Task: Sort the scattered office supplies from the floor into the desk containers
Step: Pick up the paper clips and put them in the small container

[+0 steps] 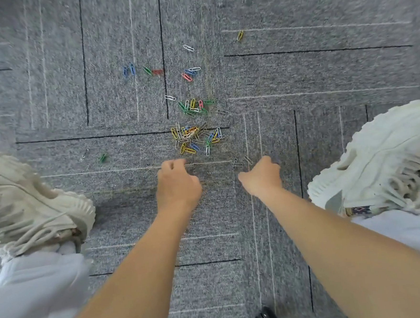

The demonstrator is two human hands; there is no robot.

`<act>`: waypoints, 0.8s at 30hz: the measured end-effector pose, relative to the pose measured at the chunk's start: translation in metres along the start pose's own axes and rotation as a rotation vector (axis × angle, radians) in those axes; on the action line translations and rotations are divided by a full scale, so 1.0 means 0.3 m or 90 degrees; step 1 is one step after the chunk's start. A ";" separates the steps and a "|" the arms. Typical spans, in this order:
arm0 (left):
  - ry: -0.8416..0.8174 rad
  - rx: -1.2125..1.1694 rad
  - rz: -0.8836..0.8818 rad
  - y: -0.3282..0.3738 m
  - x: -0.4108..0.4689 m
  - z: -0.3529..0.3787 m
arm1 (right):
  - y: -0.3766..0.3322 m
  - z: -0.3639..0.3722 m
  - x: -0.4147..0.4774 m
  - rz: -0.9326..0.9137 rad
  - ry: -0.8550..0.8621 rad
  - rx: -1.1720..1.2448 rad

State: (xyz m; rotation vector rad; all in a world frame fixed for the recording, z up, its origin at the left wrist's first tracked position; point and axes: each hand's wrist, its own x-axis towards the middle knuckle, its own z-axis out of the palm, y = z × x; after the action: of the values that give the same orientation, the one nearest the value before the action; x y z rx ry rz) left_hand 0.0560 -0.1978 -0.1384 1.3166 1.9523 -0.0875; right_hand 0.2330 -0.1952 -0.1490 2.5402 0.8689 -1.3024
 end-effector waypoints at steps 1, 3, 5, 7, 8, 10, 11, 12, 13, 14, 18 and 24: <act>0.023 -0.008 0.004 -0.014 0.008 0.009 | -0.009 0.021 -0.002 -0.028 0.026 0.016; 0.033 -0.029 0.007 -0.011 0.023 0.017 | -0.041 0.043 -0.015 -0.124 0.056 0.066; 0.011 -0.078 0.008 0.021 0.037 0.021 | -0.083 0.037 -0.029 -0.232 0.003 0.123; 0.000 -0.150 -0.001 0.063 0.045 0.024 | -0.111 -0.002 -0.041 -0.264 -0.092 0.251; 0.005 -0.198 -0.020 0.080 0.045 0.024 | -0.117 -0.030 -0.045 -0.245 -0.121 0.319; 0.024 -0.328 -0.103 0.095 0.046 0.024 | -0.100 -0.083 -0.029 -0.162 -0.113 0.382; 0.038 -0.400 -0.156 0.090 0.045 0.027 | -0.073 -0.103 -0.012 -0.095 -0.104 0.393; 0.059 -0.459 -0.208 0.081 0.041 0.028 | -0.041 -0.118 0.004 -0.009 -0.106 0.407; 0.085 -0.501 -0.253 0.065 0.036 0.029 | -0.010 -0.127 0.012 0.077 -0.117 0.408; 0.113 -0.525 -0.286 0.046 0.030 0.028 | 0.018 -0.130 0.016 0.141 -0.130 0.388; 0.184 -0.485 -0.343 -0.034 0.036 0.008 | 0.024 -0.108 0.018 0.186 -0.178 0.339; 0.264 -0.241 -0.266 -0.140 0.102 -0.105 | -0.131 -0.061 0.043 0.185 -0.207 0.308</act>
State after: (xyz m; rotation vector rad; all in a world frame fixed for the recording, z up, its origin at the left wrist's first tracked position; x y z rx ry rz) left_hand -0.0009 -0.1800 -0.1495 0.7043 2.4214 0.3617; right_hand 0.2295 -0.1506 -0.1435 2.5262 0.1208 -1.9247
